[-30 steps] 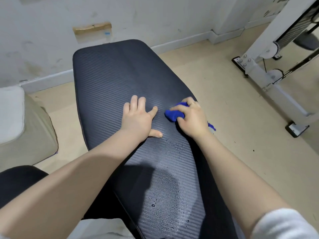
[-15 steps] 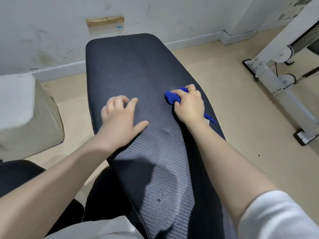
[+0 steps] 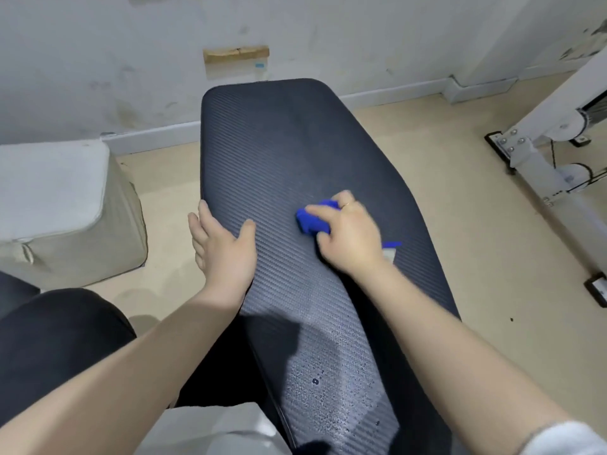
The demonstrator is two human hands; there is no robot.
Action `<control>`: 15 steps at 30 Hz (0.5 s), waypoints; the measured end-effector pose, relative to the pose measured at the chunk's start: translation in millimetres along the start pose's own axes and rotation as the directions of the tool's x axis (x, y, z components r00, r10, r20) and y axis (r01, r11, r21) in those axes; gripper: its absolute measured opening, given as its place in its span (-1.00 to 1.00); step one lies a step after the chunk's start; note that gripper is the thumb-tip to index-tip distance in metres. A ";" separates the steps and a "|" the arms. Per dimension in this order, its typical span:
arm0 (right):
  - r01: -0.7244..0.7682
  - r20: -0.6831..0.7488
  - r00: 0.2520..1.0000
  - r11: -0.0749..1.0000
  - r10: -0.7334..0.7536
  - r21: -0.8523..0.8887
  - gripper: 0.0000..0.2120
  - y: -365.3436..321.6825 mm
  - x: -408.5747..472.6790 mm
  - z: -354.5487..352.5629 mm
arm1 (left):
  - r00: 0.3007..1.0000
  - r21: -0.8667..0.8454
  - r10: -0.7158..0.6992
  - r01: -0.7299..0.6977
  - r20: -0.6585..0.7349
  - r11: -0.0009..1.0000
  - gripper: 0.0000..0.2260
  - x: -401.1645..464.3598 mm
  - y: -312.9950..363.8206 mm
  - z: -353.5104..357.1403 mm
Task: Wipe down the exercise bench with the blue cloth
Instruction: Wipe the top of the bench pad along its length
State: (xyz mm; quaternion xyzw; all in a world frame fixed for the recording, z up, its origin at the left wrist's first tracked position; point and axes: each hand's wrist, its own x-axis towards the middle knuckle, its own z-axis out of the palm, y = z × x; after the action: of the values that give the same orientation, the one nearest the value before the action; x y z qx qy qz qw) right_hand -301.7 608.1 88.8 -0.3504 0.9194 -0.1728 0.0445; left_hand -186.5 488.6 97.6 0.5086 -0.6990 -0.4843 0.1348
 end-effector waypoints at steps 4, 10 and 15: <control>0.214 0.125 0.969 0.977 -0.213 0.007 -0.58 -4.5 -19.6 -4.4 | 0.998 0.025 -0.046 0.047 -0.034 0.999 -0.41 8.7 3.6 6.1; -0.086 0.008 0.996 0.992 0.087 -0.089 -0.62 -16.0 33.3 1.7 | 0.999 -0.221 -0.049 0.049 0.007 0.974 -0.50 15.2 -3.5 2.8; 0.370 0.159 0.915 0.929 -0.370 0.035 -0.62 -74.8 -24.7 19.9 | 0.956 -0.658 -0.182 0.291 0.230 0.695 -0.58 21.6 -9.2 -25.8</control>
State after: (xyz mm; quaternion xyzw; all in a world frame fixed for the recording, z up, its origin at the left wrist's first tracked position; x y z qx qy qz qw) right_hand -232.1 566.8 95.3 -0.5307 0.8295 -0.1506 0.0868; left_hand -173.2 456.3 96.3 0.4714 -0.4071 -0.7570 0.1975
